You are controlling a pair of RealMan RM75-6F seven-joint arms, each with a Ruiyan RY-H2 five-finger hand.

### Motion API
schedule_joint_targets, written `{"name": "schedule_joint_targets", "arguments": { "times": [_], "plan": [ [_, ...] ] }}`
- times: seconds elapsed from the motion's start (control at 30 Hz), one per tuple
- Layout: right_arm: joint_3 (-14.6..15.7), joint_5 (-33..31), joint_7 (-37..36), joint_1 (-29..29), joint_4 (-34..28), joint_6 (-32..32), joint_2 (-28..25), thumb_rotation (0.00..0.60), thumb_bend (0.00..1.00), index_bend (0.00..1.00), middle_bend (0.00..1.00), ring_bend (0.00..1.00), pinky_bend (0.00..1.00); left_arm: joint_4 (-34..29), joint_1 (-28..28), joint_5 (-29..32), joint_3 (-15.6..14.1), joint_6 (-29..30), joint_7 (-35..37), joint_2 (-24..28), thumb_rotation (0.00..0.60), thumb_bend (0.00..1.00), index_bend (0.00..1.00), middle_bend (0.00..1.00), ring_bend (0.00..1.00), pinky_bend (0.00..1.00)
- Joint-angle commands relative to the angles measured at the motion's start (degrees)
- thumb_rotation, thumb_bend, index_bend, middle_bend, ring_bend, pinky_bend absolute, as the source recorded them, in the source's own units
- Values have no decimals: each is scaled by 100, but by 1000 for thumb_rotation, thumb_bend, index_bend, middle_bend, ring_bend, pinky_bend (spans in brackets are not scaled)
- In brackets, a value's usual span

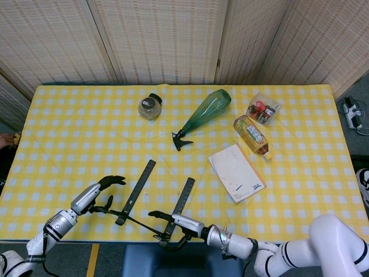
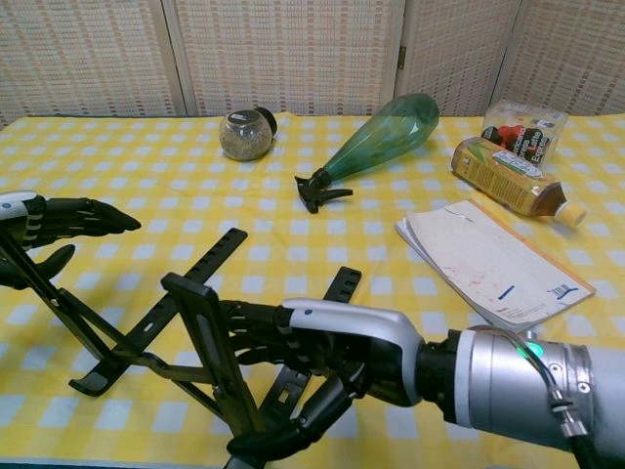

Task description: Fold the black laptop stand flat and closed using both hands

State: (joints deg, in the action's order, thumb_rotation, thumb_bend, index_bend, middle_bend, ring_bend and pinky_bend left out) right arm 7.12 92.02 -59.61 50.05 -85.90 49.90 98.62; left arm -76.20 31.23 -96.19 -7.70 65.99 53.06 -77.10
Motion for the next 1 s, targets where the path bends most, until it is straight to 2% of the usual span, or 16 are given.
{"name": "schedule_joint_targets", "arguments": {
  "times": [0.03, 0.27, 0.4, 0.7, 1.0],
  "plan": [
    [-267, -304, 600, 34, 68, -262, 281, 600, 303, 0, 0, 0, 0, 6, 0, 3, 0, 2, 7, -2, 600, 710, 259, 172, 124, 60],
    [-610, -823, 1750, -53, 223, -411, 686, 600, 303, 0, 0, 0, 0, 33, -3, -7, -28, -1, 50, -3, 600, 709, 278, 176, 128, 60],
    [-779, -1050, 2230, -118, 304, -420, 835, 600, 303, 0, 0, 0, 0, 55, -19, -18, -43, 29, 72, 1, 600, 709, 331, 184, 135, 60],
    [-987, -1284, 2733, -240, 429, -441, 930, 600, 303, 0, 0, 0, 0, 52, -23, -67, -63, 86, 76, 21, 600, 709, 400, 212, 159, 59],
    [-1105, -1234, 3015, -275, 330, -496, 716, 600, 303, 0, 0, 0, 0, 51, -36, -76, -63, 140, 88, 9, 600, 709, 433, 236, 180, 59]
  ]
}}
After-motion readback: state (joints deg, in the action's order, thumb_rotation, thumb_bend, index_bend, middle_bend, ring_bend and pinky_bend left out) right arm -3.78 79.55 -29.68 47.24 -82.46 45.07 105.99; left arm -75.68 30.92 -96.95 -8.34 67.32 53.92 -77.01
